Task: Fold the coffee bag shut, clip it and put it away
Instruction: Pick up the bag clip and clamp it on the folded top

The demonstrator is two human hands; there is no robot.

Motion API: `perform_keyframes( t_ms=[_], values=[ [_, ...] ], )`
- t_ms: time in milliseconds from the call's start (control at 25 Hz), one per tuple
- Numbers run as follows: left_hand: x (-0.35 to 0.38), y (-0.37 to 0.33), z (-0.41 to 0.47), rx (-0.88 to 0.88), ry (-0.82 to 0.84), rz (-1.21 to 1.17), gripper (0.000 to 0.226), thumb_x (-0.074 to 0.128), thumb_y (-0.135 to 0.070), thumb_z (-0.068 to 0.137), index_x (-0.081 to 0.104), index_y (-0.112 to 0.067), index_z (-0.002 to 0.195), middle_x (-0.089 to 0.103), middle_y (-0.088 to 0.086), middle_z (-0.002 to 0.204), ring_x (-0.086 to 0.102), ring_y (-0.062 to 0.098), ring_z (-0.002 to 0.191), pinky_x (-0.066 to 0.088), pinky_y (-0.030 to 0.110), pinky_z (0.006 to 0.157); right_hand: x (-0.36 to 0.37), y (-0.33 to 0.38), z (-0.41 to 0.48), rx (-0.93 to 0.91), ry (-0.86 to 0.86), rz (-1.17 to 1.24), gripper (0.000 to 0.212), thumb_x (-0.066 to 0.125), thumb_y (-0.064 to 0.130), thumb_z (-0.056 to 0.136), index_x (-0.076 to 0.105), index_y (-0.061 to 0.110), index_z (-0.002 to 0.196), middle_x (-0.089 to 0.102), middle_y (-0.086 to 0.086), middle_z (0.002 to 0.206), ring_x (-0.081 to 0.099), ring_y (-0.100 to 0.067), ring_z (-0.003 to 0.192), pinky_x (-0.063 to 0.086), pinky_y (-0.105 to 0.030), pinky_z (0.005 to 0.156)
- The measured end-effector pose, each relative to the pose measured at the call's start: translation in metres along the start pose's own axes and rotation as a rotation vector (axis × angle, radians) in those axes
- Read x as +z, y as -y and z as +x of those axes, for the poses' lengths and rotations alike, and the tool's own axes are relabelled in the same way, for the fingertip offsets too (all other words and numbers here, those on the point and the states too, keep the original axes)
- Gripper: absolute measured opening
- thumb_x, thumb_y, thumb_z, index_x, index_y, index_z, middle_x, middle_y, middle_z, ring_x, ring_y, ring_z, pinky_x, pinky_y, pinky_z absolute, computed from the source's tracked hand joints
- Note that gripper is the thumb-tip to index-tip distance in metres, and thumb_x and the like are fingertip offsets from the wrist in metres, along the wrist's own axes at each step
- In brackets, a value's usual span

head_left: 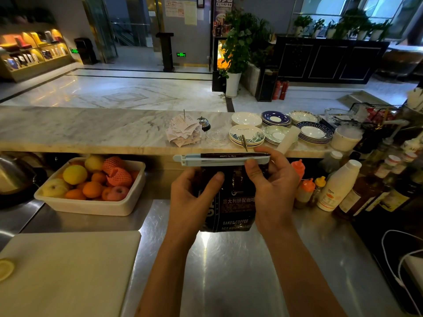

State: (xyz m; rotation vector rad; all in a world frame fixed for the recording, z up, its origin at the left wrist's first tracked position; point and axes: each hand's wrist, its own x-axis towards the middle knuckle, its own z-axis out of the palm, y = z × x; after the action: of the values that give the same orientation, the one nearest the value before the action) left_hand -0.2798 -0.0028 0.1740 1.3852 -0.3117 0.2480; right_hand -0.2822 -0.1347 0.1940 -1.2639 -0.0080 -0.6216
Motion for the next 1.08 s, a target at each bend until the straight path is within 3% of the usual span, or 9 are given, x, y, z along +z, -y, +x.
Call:
perform_keyframes(
  t_ms=[160,280,440,680,920,1080],
  values=[
    [0.007,-0.004,0.003,-0.035,-0.228,-0.209,0.023,0.061,-0.036,0.078,0.069,-0.023,0.094,0.078,-0.007,0.088,0.074,0.008,0.088,0.059,0.025,0.075,-0.001,-0.001,-0.001,0.0,0.0,-0.049,0.024,0.067,0.001,0.083,0.064,0.013,0.103,0.074,-0.005,0.093,0.072,-0.02,0.092,0.06,-0.032,0.08],
    [0.01,-0.004,0.005,-0.056,-0.324,-0.244,0.021,0.063,-0.04,0.078,0.074,-0.023,0.08,0.077,-0.003,0.08,0.074,0.014,0.08,0.06,0.028,0.071,-0.001,-0.001,-0.004,0.017,0.006,-0.043,0.024,0.066,0.001,0.083,0.065,0.014,0.103,0.074,-0.005,0.094,0.072,-0.019,0.093,0.059,-0.03,0.08],
    [0.011,-0.002,0.006,-0.049,-0.339,-0.311,0.028,0.068,-0.045,0.078,0.074,-0.018,0.083,0.075,0.004,0.085,0.072,0.023,0.084,0.06,0.037,0.076,-0.001,0.002,-0.003,0.01,0.027,-0.058,0.024,0.067,0.002,0.084,0.065,0.008,0.107,0.074,-0.01,0.096,0.072,-0.021,0.092,0.059,-0.027,0.076],
    [0.013,-0.004,0.009,-0.031,-0.354,-0.354,0.024,0.068,-0.038,0.078,0.073,-0.015,0.083,0.075,0.003,0.082,0.073,0.02,0.079,0.06,0.033,0.072,0.0,0.008,-0.002,0.005,0.044,-0.054,0.023,0.066,0.003,0.084,0.065,0.012,0.105,0.074,-0.007,0.097,0.072,-0.02,0.094,0.059,-0.027,0.078],
    [0.013,-0.011,0.011,-0.119,-0.218,-0.166,0.03,0.066,-0.038,0.075,0.07,-0.017,0.096,0.078,-0.003,0.089,0.075,0.012,0.088,0.06,0.026,0.073,-0.002,0.007,-0.002,0.037,0.015,-0.036,0.023,0.066,0.002,0.085,0.065,0.011,0.106,0.074,-0.008,0.095,0.072,-0.021,0.092,0.06,-0.033,0.078],
    [0.012,-0.012,0.009,-0.086,-0.239,-0.096,0.04,0.069,-0.037,0.073,0.07,-0.005,0.098,0.078,0.007,0.088,0.076,0.021,0.085,0.062,0.032,0.072,0.0,0.009,-0.006,0.022,0.1,-0.064,0.022,0.067,0.008,0.085,0.063,0.013,0.106,0.074,-0.007,0.096,0.073,-0.021,0.09,0.06,-0.032,0.073]
  ],
)
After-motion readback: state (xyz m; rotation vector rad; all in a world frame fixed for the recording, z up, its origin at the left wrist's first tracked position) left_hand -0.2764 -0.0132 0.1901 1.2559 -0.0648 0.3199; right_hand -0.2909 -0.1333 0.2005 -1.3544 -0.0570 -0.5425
